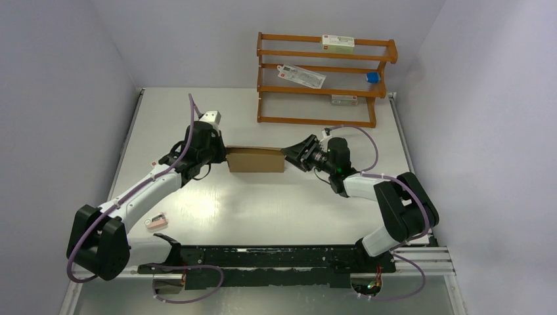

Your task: Fold the paper box

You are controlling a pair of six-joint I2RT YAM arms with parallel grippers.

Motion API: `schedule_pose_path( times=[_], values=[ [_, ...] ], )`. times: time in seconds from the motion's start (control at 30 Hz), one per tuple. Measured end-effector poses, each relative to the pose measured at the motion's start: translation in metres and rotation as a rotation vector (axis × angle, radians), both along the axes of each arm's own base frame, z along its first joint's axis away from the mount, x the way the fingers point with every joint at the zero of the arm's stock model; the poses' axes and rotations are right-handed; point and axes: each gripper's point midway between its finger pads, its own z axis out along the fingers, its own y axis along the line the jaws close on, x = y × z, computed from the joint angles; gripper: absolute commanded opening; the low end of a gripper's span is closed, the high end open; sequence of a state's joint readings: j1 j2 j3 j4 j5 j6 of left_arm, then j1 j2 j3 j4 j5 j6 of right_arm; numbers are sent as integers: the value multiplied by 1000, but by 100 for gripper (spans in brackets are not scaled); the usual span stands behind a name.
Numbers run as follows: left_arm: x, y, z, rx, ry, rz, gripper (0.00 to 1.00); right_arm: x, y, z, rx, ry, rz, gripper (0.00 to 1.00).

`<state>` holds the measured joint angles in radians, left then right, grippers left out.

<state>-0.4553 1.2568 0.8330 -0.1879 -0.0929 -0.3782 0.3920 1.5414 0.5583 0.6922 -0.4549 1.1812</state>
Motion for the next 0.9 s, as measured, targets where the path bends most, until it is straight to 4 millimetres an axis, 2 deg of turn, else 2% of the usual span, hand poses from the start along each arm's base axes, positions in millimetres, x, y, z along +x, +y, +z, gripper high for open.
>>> schedule_pose_path(
  times=[0.23, 0.43, 0.57, 0.63, 0.7, 0.77, 0.83, 0.9],
  values=[
    [-1, 0, 1, -11, -4, 4, 19, 3, 0, -3, -10, -36, 8, 26],
    [-3, 0, 2, -41, -2, 5, 35, 4, 1, -4, -18, -65, 13, 22],
    [-22, 7, -25, -31, 99, -9, 47, 4, 0, -5, -26, -73, 14, 21],
    [-28, 10, -31, -39, 132, -12, 52, 4, 0, -6, -32, -77, 16, 21],
    [-31, 12, -27, -67, 136, -11, 58, 5, 0, -6, -40, -84, 19, 20],
    [-31, 14, -15, -120, 118, -10, 64, 6, 0, -6, -48, -88, 22, 20],
    [-27, 21, -1, -187, 95, 7, 75, 6, 0, -6, -57, -94, 25, 20],
    [-20, 29, 10, -251, 77, 28, 82, 6, 0, -6, -64, -97, 28, 20]
  ],
)
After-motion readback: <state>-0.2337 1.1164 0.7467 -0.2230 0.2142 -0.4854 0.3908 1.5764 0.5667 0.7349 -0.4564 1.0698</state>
